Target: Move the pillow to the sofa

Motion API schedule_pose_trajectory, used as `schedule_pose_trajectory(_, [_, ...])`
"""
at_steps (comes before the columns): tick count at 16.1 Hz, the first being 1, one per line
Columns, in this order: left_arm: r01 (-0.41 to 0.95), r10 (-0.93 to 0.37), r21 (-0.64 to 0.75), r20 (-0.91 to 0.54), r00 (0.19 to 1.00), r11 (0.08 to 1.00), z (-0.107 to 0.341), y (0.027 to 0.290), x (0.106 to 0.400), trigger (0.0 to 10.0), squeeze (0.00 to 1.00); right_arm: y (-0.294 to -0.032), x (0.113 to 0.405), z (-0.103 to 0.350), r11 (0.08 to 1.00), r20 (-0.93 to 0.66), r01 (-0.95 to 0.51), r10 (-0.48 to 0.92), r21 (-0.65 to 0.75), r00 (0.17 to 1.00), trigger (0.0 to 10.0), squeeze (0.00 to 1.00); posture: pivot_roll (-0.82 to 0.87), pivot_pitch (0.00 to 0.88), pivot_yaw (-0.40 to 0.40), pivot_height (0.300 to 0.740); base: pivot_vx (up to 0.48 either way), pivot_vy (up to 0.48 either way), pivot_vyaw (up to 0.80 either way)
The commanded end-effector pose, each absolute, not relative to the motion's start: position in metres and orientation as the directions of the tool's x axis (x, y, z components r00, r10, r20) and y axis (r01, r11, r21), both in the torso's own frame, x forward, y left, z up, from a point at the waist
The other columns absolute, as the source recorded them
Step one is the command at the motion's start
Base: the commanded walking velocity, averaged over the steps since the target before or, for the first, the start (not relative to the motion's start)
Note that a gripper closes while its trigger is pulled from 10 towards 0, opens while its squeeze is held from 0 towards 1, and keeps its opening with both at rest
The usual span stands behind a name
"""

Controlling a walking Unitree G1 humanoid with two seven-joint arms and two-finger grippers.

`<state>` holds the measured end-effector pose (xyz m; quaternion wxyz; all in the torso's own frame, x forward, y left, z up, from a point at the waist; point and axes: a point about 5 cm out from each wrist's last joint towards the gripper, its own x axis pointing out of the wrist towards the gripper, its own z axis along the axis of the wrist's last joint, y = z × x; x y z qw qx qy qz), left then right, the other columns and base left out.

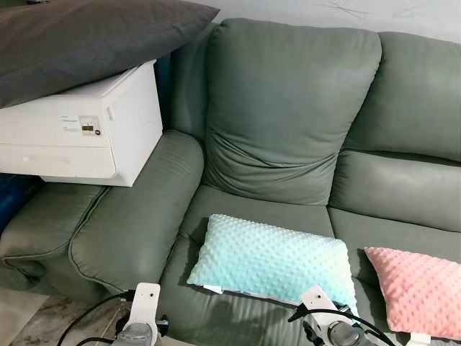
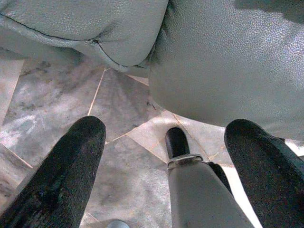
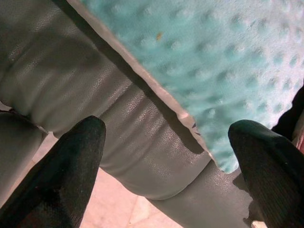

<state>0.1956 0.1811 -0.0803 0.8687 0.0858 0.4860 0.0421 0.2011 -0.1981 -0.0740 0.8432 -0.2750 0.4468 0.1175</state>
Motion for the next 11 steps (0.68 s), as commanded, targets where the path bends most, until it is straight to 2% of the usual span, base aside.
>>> schedule_pose_trajectory(1, [0.016,0.176,0.216,-0.836,0.520,0.976,-0.078,0.186,0.198,10.0,0.00,-0.201,0.198,-0.076,0.821,-0.823,-0.441,-0.060,-0.362,0.564,10.0,0.00,-0.09,0.000,-0.037,0.740,-0.277,0.000,0.00])
schedule_pose_trajectory(4, [0.015,0.184,0.226,-0.831,0.525,0.974,-0.075,0.197,0.203,10.0,0.00,-0.200,0.197,-0.076,0.817,-0.825,-0.449,-0.058,-0.363,0.562,10.0,0.00,-0.10,0.000,-0.037,0.740,-0.288,0.000,0.00])
schedule_pose_trajectory(6, [0.002,0.200,0.237,-0.827,0.525,0.972,-0.070,0.215,0.205,10.0,0.00,-0.201,0.197,-0.076,0.812,-0.826,-0.454,-0.059,-0.366,0.560,10.0,0.00,-0.10,0.000,-0.039,0.740,-0.300,0.000,0.00])
schedule_pose_trajectory(11, [-0.008,0.224,0.254,-0.834,0.504,0.967,-0.072,0.238,0.191,10.0,0.00,-0.203,0.194,-0.077,0.810,-0.829,-0.458,-0.059,-0.365,0.555,10.0,0.00,-0.10,0.000,-0.036,0.740,-0.302,0.000,0.00])
